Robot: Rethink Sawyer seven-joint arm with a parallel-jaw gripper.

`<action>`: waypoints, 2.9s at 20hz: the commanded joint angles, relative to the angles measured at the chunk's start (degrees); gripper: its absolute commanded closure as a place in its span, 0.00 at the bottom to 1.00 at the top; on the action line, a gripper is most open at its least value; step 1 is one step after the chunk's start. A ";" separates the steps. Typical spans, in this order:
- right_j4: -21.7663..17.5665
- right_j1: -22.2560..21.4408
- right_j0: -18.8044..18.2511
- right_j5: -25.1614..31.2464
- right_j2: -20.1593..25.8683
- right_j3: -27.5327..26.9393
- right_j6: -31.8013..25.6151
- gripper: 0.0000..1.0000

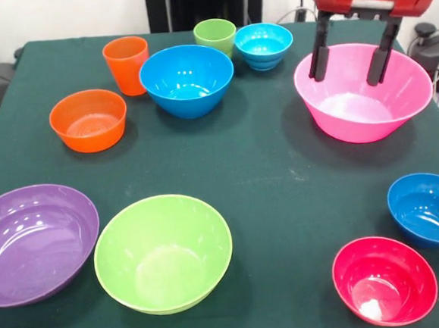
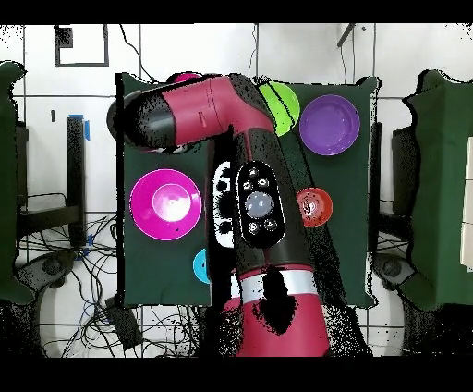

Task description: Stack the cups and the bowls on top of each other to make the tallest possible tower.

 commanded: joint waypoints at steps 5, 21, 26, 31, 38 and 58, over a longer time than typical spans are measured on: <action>-8.50 6.00 0.38 -5.53 2.51 -0.26 -12.47 0.00; -12.09 7.77 -0.56 -3.43 4.53 -4.25 -16.56 0.00; -2.17 5.26 -4.17 5.70 7.75 1.06 -14.89 0.00; 5.25 -7.27 -4.12 13.47 6.73 11.45 -10.48 0.00; 5.70 -15.79 -1.53 9.77 3.48 20.75 -5.82 0.00; -6.41 -11.97 3.13 -31.14 -1.71 30.69 5.14 0.00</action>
